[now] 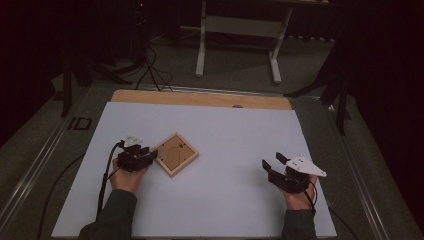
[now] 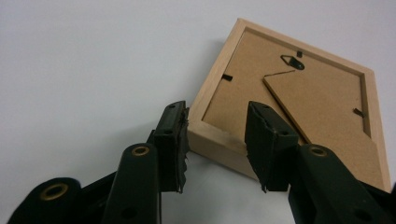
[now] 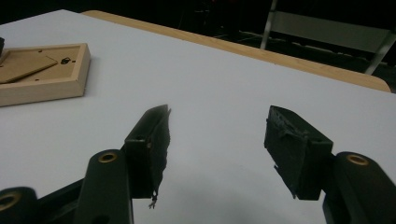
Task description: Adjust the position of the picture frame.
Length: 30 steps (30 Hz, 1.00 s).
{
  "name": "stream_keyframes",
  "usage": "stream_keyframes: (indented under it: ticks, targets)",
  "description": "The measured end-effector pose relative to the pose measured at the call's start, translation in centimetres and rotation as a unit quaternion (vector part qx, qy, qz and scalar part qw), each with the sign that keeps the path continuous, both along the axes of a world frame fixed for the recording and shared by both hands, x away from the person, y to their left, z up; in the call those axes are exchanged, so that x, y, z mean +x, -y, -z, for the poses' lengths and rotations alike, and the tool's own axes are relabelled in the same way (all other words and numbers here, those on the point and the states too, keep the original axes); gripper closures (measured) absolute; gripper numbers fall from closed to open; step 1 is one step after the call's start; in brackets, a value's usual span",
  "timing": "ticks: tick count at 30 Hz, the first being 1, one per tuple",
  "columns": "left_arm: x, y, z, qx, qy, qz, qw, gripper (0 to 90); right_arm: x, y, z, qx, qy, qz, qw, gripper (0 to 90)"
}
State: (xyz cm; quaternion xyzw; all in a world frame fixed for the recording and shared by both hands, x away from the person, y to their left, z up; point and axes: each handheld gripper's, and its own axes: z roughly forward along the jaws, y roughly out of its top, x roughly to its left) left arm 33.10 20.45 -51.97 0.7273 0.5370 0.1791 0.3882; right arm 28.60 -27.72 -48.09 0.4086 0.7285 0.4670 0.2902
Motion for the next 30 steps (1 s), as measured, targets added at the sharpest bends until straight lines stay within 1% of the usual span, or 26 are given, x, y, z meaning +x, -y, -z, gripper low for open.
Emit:
stream_keyframes:
  ticks: [4,7,11,16,20,21,25,30]
  targets:
    - [0.0,0.12,0.01,0.0,-0.002,-0.003,1.0,57.3,-0.02,-0.01,0.0,0.001,0.002,-0.003,1.0,39.2]
    - [-0.01,0.35,0.02,-0.004,-0.007,-0.006,1.0,57.0,-0.02,-0.08,0.03,0.0,0.002,-0.005,1.0,39.1]
    - [-0.07,0.63,0.08,0.004,-0.008,-0.008,0.9999,52.1,0.01,-0.16,0.1,-0.003,0.001,-0.006,1.0,39.1]
    - [-0.06,0.67,0.29,-0.007,-0.012,-0.023,0.9996,48.2,0.0,-0.03,0.09,-0.001,0.0,-0.005,1.0,39.0]
    - [-0.05,0.56,0.31,-0.019,-0.021,-0.028,0.9992,48.0,0.0,0.03,0.1,0.0,0.0,-0.004,1.0,38.7]
    - [-0.06,0.48,0.28,-0.026,-0.026,-0.03,0.9989,48.7,0.0,-0.01,0.09,0.0,0.0,-0.005,1.0,38.6]
    - [-0.02,0.41,0.27,-0.029,-0.028,-0.029,0.9988,49.4,0.02,-0.07,0.12,-0.002,0.0,-0.006,1.0,38.5]
    - [0.11,0.59,0.27,-0.032,-0.03,-0.028,0.9986,54.1,0.05,-0.22,0.17,-0.003,0.0,-0.008,1.0,38.3]
